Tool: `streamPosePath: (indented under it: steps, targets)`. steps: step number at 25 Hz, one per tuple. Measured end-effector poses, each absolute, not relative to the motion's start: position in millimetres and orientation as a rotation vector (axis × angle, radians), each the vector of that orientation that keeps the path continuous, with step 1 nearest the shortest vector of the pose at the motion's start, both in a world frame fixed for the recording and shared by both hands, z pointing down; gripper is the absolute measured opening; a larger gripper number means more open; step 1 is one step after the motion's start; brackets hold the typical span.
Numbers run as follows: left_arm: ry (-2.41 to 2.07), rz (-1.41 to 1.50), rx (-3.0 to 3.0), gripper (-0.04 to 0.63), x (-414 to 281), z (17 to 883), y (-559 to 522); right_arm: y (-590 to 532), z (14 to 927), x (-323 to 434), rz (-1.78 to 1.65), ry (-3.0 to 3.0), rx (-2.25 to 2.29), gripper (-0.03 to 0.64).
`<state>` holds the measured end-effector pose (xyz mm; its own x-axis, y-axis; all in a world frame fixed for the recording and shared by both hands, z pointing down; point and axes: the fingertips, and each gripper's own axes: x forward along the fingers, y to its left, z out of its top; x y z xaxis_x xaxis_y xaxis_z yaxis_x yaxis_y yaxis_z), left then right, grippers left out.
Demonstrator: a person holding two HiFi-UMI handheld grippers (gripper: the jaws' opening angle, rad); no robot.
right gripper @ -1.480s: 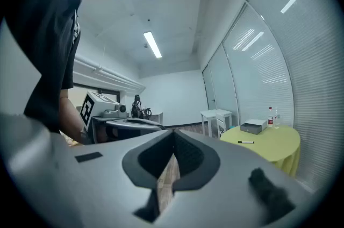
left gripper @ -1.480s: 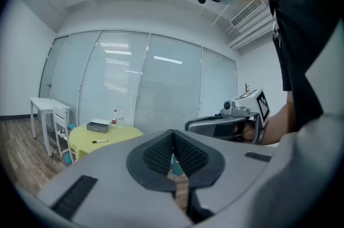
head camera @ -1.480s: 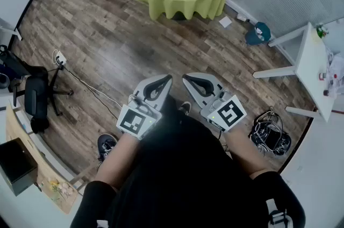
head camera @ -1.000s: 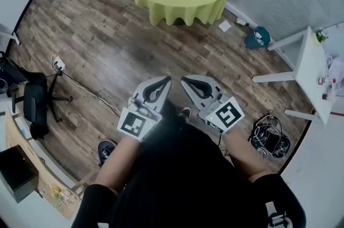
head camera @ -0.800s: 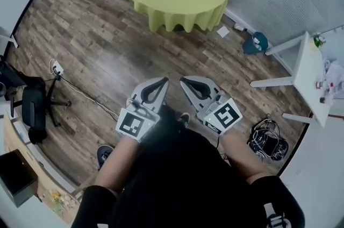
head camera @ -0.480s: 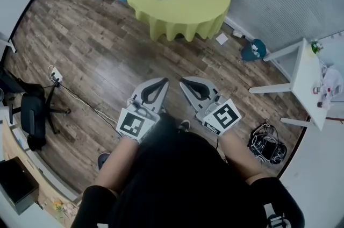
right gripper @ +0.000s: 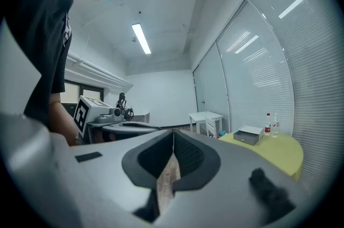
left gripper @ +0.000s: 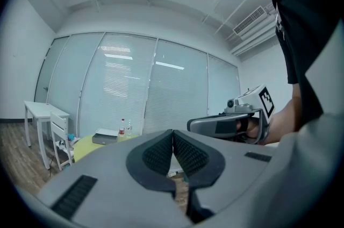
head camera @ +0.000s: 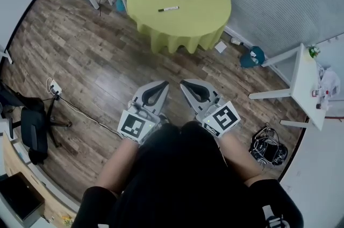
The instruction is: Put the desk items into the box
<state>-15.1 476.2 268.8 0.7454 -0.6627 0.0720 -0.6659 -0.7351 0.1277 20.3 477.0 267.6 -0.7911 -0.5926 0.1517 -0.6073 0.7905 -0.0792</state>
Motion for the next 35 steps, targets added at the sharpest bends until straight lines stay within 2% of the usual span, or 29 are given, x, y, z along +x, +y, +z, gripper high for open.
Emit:
streamPosePath:
  steps: [17, 35]
  targets:
    - [-1.12, 0.019, 2.795, 0.012, -37, 269, 410, 409, 276, -5, 0.214, -2.877, 0.905, 0.017]
    - [-1.203, 0.1, 2.719, 0.012, 4, 285, 272, 268, 298, 26, 0.242, -2.901, 0.725, 0.017]
